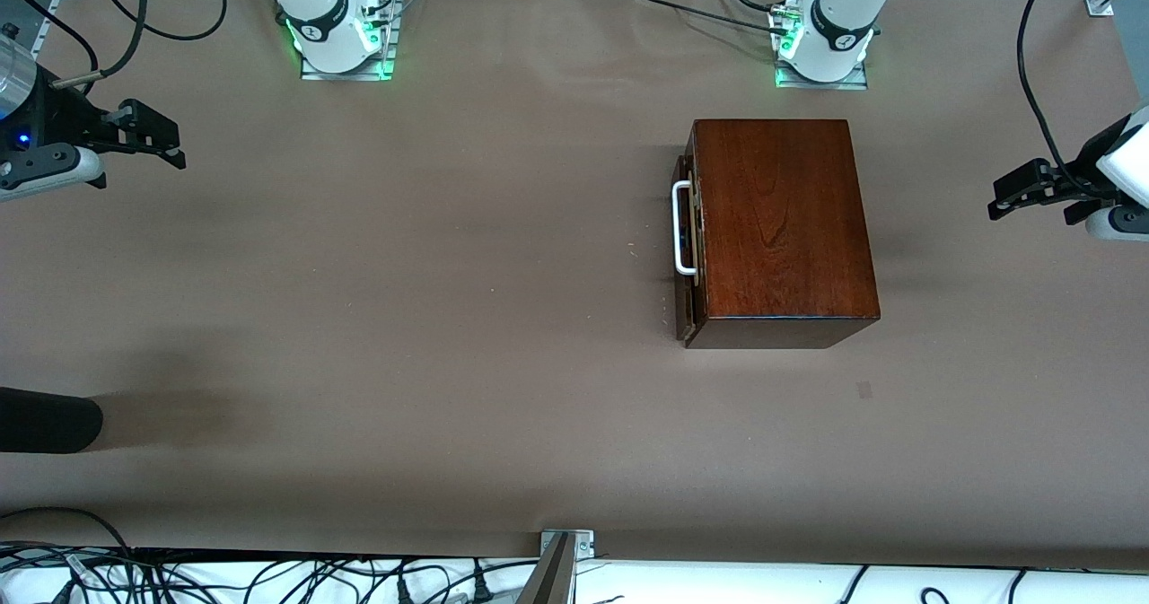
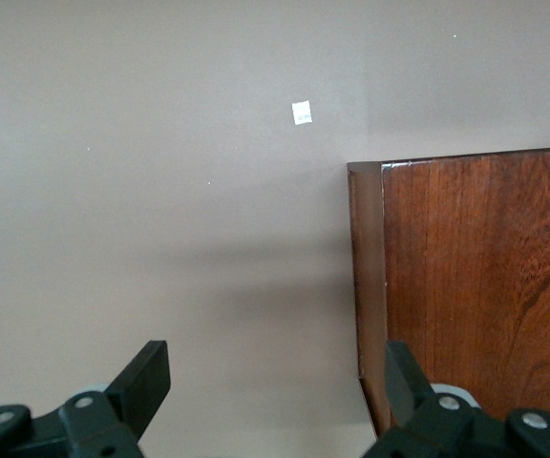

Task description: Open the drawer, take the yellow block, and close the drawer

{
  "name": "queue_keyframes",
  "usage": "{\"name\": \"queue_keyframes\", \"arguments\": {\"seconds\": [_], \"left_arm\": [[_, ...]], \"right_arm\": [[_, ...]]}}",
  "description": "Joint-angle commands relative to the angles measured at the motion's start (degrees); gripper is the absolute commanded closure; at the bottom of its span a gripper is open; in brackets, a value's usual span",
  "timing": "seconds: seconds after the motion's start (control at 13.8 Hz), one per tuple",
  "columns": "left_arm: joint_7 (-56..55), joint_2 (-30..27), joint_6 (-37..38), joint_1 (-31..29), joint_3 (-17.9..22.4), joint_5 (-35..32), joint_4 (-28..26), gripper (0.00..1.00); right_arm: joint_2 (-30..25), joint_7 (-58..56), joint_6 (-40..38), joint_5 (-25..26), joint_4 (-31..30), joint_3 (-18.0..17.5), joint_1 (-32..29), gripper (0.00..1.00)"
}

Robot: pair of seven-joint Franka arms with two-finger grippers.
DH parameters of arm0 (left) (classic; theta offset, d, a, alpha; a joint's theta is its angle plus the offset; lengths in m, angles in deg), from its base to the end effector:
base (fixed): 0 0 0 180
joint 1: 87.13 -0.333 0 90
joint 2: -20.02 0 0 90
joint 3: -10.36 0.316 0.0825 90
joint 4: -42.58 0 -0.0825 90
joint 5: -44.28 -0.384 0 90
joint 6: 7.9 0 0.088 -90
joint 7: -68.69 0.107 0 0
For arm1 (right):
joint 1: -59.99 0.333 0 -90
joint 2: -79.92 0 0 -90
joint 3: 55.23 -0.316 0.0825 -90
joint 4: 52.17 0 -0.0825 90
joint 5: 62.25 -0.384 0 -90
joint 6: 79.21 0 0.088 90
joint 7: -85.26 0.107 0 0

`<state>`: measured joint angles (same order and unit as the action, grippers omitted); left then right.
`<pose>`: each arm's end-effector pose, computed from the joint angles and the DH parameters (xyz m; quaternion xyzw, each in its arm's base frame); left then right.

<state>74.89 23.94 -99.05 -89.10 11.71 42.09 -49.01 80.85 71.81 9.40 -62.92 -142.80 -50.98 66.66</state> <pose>0.5725 0.0368 0.5746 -0.9987 0.0262 0.0395 0.0167 0.5555 0.0251 0.6083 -0.9901 -0.1380 0.0251 0.0077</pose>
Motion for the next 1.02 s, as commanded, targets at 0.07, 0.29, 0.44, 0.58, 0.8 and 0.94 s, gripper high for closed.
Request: {"name": "queue_keyframes", "arguments": {"seconds": [0.07,0.29,0.44,0.58,0.8,0.94], "left_arm": [[1.44,0.48,1.15,0.30,0.41,1.22,1.41,0.00],[1.35,0.48,1.76,0.39,0.41,1.22,1.32,0.00],[1.44,0.48,2.30,0.82,0.33,1.22,1.41,0.00],[1.62,0.48,2.30,0.83,0.41,1.13,1.50,0.00],[1.44,0.48,2.38,0.74,0.50,1.13,2.02,0.00],[1.44,0.48,2.56,0.74,0.50,1.22,2.02,0.00]], "right_arm": [[-0.31,0.00,-0.99,-0.91,0.54,-0.38,-0.60,0.00],[-0.31,0.00,-0.99,-0.91,0.54,-0.29,-0.60,0.00],[-0.31,0.00,-0.90,-0.91,0.54,-0.38,-0.60,0.00],[-0.31,0.00,-0.99,-0.91,0.54,-0.38,-0.60,0.00],[-0.31,0.00,-0.90,-0.91,0.54,-0.38,-0.60,0.00],[-0.31,0.00,-0.99,-0.91,0.54,-0.38,-0.60,0.00]]}}
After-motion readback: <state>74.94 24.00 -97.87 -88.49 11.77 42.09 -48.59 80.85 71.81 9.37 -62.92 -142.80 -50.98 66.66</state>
